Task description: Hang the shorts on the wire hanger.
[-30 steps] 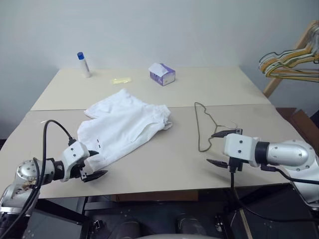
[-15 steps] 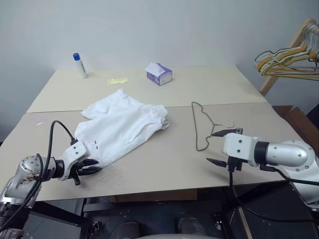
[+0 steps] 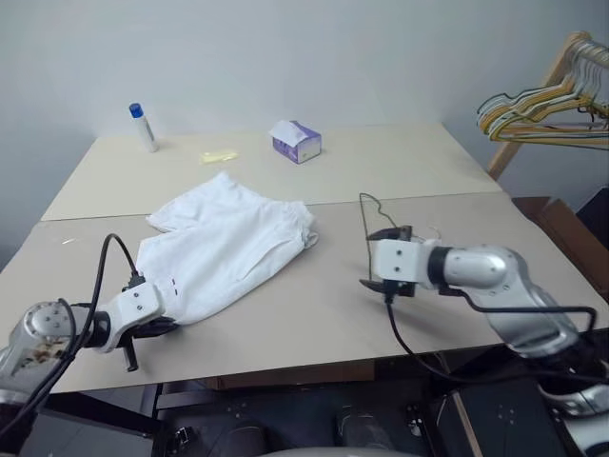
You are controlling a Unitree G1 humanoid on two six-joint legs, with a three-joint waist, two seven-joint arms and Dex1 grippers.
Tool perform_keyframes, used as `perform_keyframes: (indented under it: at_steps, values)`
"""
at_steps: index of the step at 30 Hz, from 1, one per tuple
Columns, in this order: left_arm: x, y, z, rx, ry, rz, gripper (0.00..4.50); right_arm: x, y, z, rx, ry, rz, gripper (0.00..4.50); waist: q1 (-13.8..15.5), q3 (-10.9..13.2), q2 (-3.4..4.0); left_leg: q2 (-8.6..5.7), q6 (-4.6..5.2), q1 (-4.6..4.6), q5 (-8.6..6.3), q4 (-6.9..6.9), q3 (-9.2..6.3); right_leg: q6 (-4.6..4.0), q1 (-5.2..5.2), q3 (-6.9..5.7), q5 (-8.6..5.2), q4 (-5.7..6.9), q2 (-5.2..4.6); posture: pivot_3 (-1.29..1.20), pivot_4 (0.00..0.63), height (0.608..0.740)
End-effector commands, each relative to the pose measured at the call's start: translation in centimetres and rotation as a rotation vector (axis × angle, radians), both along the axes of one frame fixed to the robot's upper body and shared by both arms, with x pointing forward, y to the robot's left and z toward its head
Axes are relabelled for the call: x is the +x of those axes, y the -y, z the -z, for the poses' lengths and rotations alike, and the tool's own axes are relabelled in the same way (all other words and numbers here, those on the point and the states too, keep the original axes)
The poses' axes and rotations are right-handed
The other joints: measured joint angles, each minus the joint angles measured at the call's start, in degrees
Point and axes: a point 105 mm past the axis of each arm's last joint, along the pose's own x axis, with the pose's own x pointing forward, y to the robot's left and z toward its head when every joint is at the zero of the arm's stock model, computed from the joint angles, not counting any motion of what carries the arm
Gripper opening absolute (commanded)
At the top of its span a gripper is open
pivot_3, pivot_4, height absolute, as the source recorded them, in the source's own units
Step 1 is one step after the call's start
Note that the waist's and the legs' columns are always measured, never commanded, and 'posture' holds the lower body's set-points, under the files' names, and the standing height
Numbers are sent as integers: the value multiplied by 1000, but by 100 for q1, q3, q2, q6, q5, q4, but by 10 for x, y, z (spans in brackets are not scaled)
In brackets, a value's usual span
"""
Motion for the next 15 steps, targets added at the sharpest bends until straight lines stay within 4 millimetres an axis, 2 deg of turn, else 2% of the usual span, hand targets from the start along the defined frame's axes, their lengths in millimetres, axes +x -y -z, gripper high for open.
perform_keyframes:
  at_steps: [1, 5, 9, 15]
  values:
    - [-4, 2, -30, -14, 58, 50, 40, 16, -13, -5, -79, 161, -47, 4500, -1, 1, -1, 1, 0, -2, 0, 0, 0, 0, -3, 0, 0, 1, 0, -7, 0, 740]
    - [-16, -4, -39, 24, 52, 64, 40, 35, -26, 7, -184, 299, -103, 4500, 19, 2, -2, 0, 0, -3, 0, 1, 0, -1, -4, -1, 1, 2, -3, 16, 0, 740]
    - [-19, -5, -43, 15, 61, 50, 40, 51, -40, 15, -242, 459, -174, 4500, 47, 3, -3, -3, -1, 4, 0, 0, 1, -3, -1, 0, 1, 9, -4, 34, 0, 740]
    - [-20, -2, -47, -8, 65, 40, 40, 60, -62, 24, -251, 593, -273, 4500, 22, 3, -5, -5, -1, 6, 0, 0, -3, -16, -11, 0, -9, 44, -2, 40, 0, 740]
